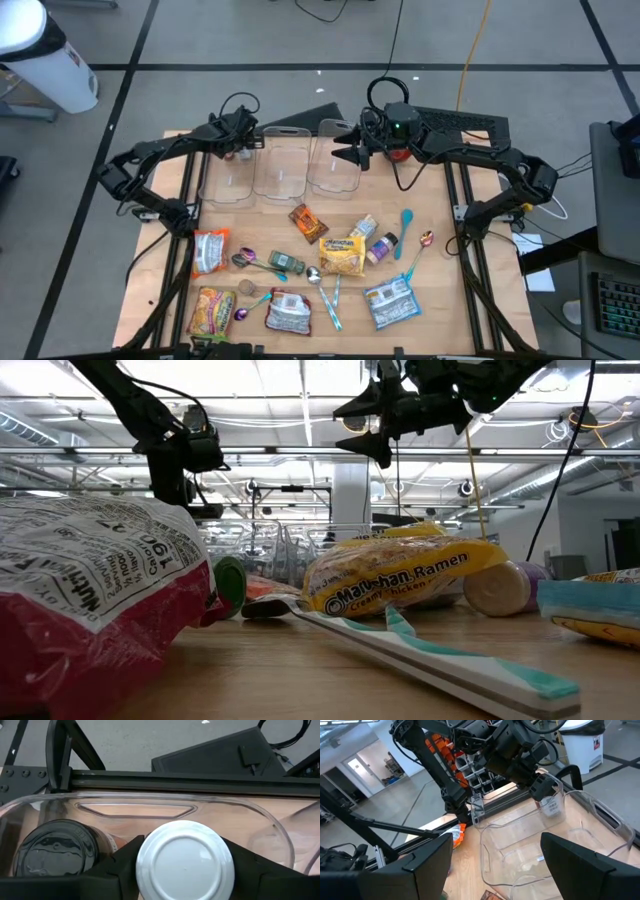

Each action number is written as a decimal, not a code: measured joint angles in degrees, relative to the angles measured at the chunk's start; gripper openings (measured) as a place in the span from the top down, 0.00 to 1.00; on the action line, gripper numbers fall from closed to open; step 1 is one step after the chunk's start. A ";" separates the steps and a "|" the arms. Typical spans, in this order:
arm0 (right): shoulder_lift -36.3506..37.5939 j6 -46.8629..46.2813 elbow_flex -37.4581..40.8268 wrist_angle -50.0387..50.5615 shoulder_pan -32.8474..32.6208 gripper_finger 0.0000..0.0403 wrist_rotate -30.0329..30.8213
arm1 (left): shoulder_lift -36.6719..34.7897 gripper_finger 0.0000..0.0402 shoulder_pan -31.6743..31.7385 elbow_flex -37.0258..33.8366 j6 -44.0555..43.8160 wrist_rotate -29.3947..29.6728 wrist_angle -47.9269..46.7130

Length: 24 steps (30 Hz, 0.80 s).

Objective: Pick & Place Food Item
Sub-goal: Put the white spice bottle into the left transparent bin

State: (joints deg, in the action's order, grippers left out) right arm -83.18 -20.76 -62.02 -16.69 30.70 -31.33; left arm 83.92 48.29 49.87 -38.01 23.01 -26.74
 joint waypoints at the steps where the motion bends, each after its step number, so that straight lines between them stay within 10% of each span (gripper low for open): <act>1: 0.00 0.03 0.00 0.00 0.01 0.27 0.00 | 0.00 0.43 -0.04 0.00 0.22 0.00 0.02; 24: 0.00 0.03 0.00 0.02 0.01 0.27 -0.19 | -4.94 0.41 -0.04 0.00 3.64 -3.48 -0.35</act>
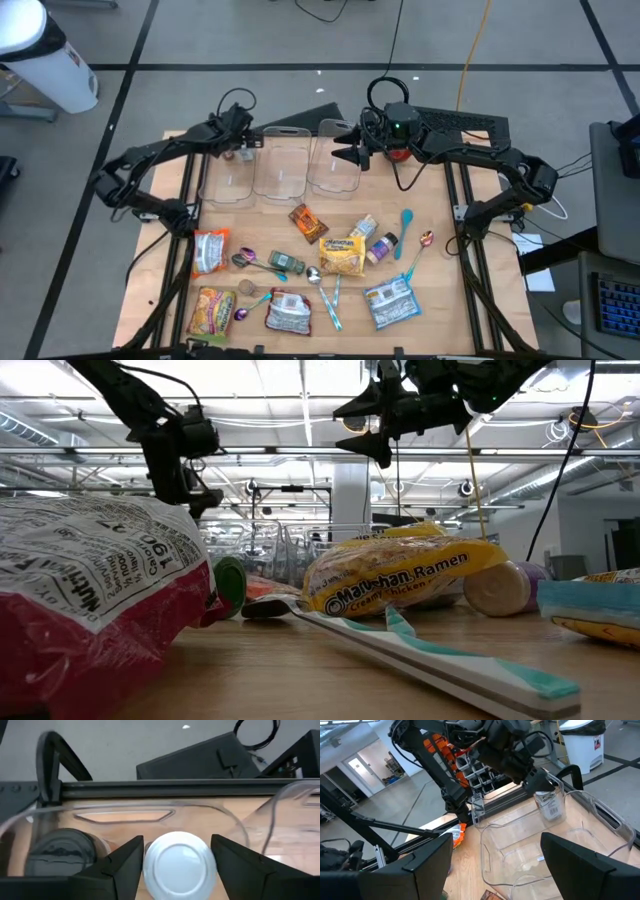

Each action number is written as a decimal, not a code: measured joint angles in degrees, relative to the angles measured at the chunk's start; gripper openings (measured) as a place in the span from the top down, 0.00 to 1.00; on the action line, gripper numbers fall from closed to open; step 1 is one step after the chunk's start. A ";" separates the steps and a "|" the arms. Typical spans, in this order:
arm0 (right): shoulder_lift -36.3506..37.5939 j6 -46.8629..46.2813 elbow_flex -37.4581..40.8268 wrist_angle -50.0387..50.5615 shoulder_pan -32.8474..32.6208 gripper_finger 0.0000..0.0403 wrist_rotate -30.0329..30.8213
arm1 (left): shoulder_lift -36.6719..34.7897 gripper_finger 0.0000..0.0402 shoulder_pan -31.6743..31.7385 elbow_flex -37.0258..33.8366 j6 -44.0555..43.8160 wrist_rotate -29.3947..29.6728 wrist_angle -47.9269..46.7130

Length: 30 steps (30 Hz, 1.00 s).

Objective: Pick & Place Food Item
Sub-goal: Put the white spice bottle into the left transparent bin, then put the yellow noodle pack into the right transparent bin

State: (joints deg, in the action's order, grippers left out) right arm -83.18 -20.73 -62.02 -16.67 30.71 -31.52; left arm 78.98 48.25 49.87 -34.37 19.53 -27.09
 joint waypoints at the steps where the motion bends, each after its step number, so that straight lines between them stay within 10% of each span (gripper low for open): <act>1: 0.00 0.00 0.00 0.00 -0.01 0.27 0.01 | -0.68 0.41 0.00 0.00 0.26 0.00 -0.23; 8: 0.00 -0.02 0.00 0.00 -0.01 0.27 -0.01 | -5.29 0.42 0.00 0.00 1.03 -1.00 -0.31; 18: 0.00 -1.07 0.00 0.00 -0.01 0.27 -0.01 | -14.47 0.40 0.70 0.00 1.05 -18.98 4.64; 30: 0.00 -2.27 0.00 -0.02 -0.03 0.27 -0.16 | -22.95 0.49 -5.79 0.04 -12.41 -37.62 33.59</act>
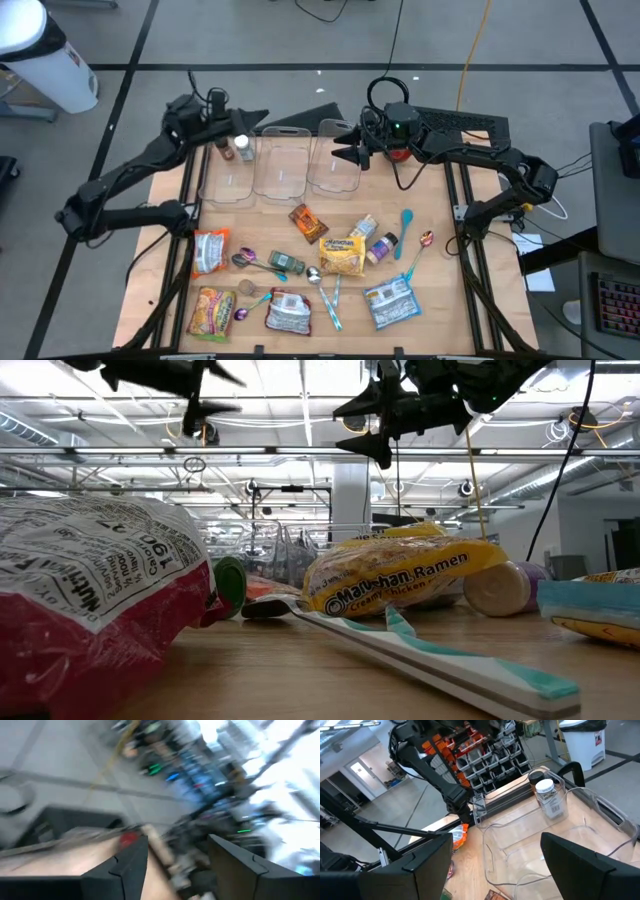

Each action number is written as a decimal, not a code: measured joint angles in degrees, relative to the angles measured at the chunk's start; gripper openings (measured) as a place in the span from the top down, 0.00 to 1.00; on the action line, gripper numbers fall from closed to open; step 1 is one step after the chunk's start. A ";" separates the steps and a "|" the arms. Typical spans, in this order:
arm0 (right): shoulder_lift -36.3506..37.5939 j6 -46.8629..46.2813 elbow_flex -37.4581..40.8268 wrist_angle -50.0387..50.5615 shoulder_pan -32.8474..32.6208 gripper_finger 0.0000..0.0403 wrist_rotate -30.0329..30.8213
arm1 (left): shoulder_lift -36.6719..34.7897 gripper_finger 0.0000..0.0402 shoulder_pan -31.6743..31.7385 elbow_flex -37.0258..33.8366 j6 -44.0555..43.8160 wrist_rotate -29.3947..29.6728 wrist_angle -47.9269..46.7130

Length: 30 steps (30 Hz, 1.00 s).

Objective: Pick & Place Food Item
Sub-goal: Put the yellow noodle pack into the right transparent bin

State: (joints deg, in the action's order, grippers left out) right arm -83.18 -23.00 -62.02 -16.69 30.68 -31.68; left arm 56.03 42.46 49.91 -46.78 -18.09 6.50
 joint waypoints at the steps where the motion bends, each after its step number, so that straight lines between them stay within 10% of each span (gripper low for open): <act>1: 0.00 -0.30 0.00 0.00 -0.02 0.27 0.02 | 0.00 0.49 -1.05 0.00 -0.03 0.02 2.96; 18: 0.00 -5.25 0.00 -0.24 0.00 0.27 4.79 | 6.62 0.55 -17.78 0.00 -8.25 18.52 11.76; 30: 0.04 -9.57 0.00 -6.43 -0.02 0.27 4.87 | 14.01 0.55 -23.93 0.00 -7.21 16.63 27.66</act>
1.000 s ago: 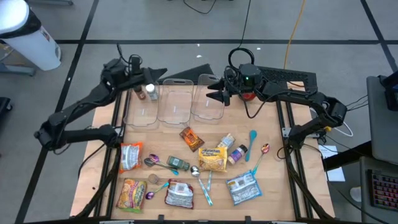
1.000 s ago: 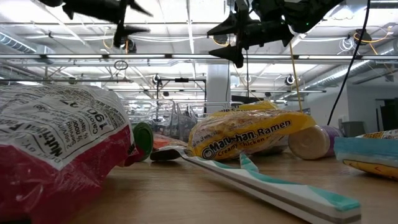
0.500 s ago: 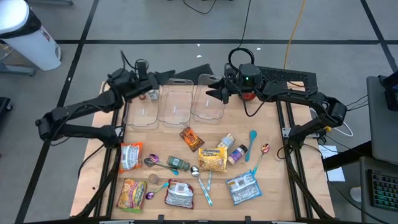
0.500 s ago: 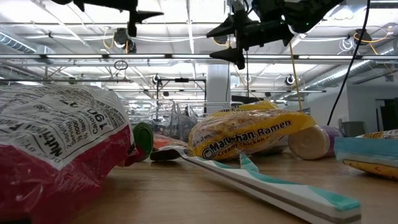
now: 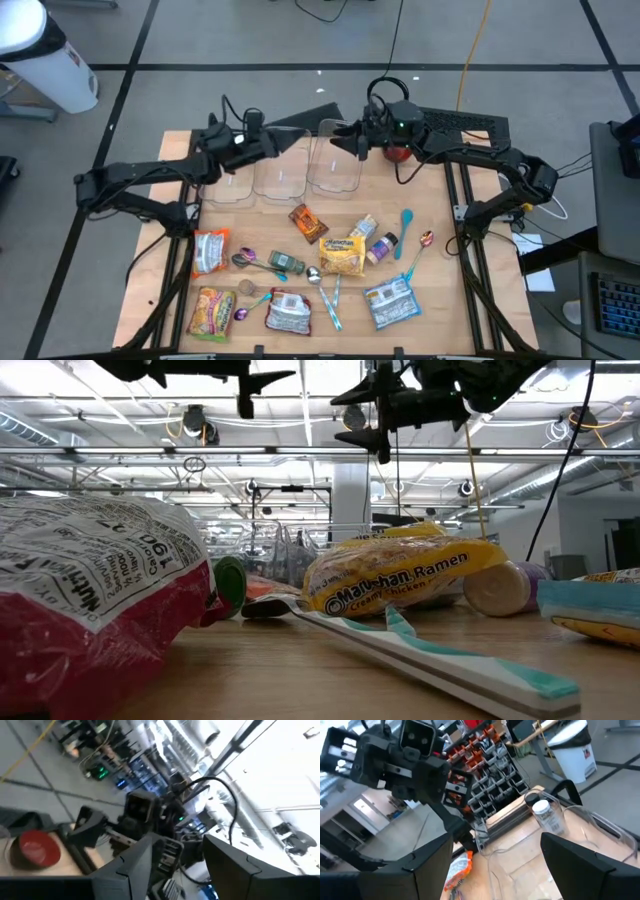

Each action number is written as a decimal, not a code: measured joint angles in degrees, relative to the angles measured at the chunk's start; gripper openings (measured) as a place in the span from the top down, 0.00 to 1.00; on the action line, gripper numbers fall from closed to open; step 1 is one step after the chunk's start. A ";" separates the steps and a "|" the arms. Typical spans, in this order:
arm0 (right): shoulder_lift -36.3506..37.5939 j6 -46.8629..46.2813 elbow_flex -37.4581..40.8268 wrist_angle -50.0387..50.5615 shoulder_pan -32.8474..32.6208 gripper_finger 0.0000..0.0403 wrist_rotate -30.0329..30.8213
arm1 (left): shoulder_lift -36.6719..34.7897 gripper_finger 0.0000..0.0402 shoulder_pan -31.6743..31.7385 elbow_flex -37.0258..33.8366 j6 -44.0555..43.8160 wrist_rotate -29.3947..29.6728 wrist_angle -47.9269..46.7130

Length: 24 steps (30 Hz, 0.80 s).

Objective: Pick & Place Food Item
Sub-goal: Put the yellow noodle pack into the right transparent bin

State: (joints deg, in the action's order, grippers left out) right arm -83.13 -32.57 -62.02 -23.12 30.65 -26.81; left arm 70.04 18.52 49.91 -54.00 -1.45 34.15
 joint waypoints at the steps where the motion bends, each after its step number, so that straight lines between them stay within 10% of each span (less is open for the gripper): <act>1: 0.00 -0.63 0.00 0.12 0.00 0.27 -0.01 | 0.02 0.55 -0.08 0.00 0.61 0.04 0.59; 24: 0.46 -13.65 0.00 -10.19 -2.19 0.27 -7.76 | -11.50 0.55 -5.51 -0.05 18.41 -9.59 -1.36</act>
State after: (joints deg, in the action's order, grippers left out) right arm -82.67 -46.23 -62.02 -33.31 28.46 -34.57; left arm 58.54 13.01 49.86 -35.59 -11.04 32.79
